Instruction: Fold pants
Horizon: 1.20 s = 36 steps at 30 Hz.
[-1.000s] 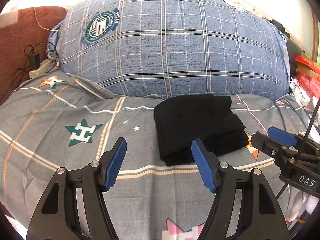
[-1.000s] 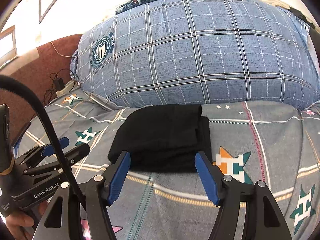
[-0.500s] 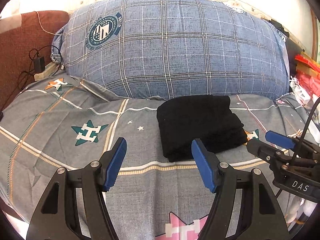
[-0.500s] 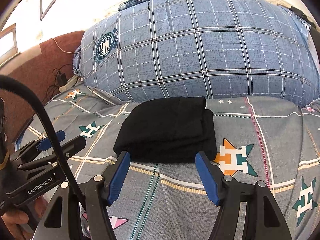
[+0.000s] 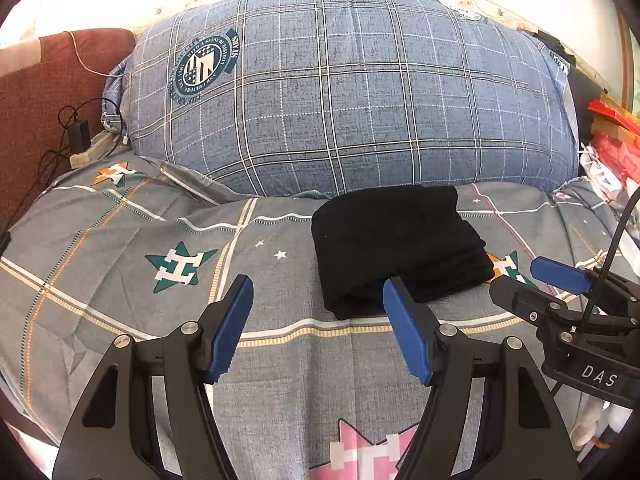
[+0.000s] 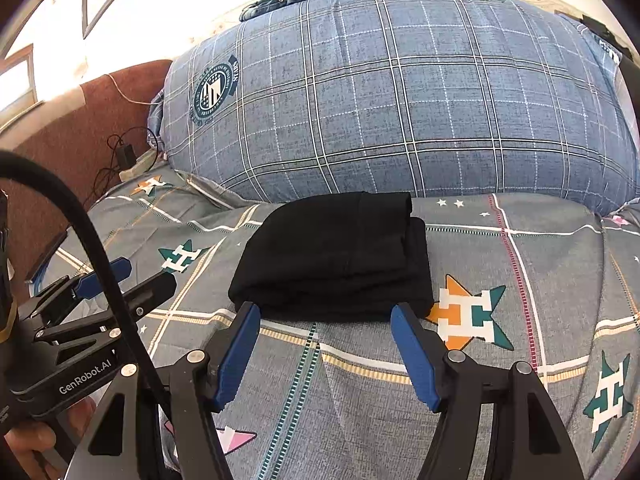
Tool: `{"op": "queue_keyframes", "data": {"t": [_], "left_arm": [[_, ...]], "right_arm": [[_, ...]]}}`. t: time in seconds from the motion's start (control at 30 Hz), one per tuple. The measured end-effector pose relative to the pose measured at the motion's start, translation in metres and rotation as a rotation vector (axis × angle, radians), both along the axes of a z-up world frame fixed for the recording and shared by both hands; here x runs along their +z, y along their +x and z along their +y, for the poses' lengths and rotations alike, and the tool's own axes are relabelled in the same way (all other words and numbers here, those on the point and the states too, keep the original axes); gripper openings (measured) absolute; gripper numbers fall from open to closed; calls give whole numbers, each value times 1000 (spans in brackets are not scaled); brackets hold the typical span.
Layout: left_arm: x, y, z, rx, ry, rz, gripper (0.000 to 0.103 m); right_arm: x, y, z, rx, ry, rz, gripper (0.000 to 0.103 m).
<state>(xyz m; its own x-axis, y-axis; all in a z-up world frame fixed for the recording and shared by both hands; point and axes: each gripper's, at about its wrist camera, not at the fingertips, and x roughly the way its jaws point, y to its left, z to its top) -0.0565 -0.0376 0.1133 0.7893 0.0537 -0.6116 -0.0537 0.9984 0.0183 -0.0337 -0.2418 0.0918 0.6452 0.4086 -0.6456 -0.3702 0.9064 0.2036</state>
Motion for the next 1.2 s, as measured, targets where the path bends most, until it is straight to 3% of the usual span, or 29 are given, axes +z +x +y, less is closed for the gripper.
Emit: {"op": "queue_keyframes", "data": {"t": [1.2], "left_arm": [[3,-13,-6,5,42,-14,68]], "right_arm": [[1,-10,9,-3,1,-9,66]]}}
